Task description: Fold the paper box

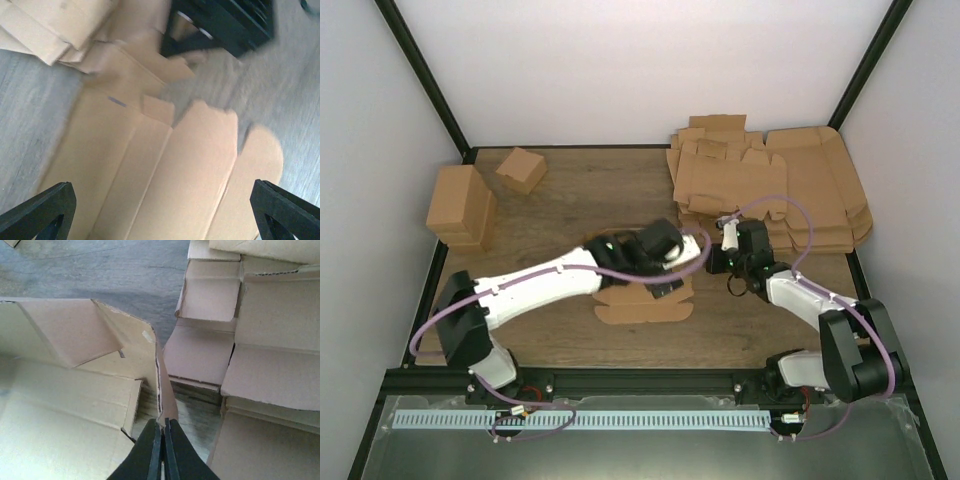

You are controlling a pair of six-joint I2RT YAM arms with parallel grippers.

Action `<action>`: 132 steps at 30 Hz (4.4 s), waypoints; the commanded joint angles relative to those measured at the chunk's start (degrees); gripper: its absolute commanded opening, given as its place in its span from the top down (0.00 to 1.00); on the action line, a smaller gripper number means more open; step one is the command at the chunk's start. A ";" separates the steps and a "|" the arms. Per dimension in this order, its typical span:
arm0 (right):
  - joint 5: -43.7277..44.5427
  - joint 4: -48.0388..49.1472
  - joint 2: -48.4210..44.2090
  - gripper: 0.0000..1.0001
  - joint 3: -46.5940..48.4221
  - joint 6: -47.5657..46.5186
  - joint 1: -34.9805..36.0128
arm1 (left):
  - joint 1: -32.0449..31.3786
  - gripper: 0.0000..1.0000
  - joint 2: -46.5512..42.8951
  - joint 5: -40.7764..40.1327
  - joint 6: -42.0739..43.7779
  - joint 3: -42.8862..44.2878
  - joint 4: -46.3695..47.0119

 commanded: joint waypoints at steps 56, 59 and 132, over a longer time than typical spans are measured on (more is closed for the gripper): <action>-0.93 8.71 0.92 0.99 2.44 -15.55 7.57 | 35.97 0.13 10.20 63.37 -1.43 0.55 -7.85; -1.41 8.64 0.95 0.99 2.64 -15.62 7.57 | 35.98 0.13 8.97 62.42 -2.16 -1.37 -7.33; 1.09 11.35 -5.07 0.99 -5.11 -4.44 13.37 | 27.37 0.45 -1.06 41.10 -22.65 -7.14 0.13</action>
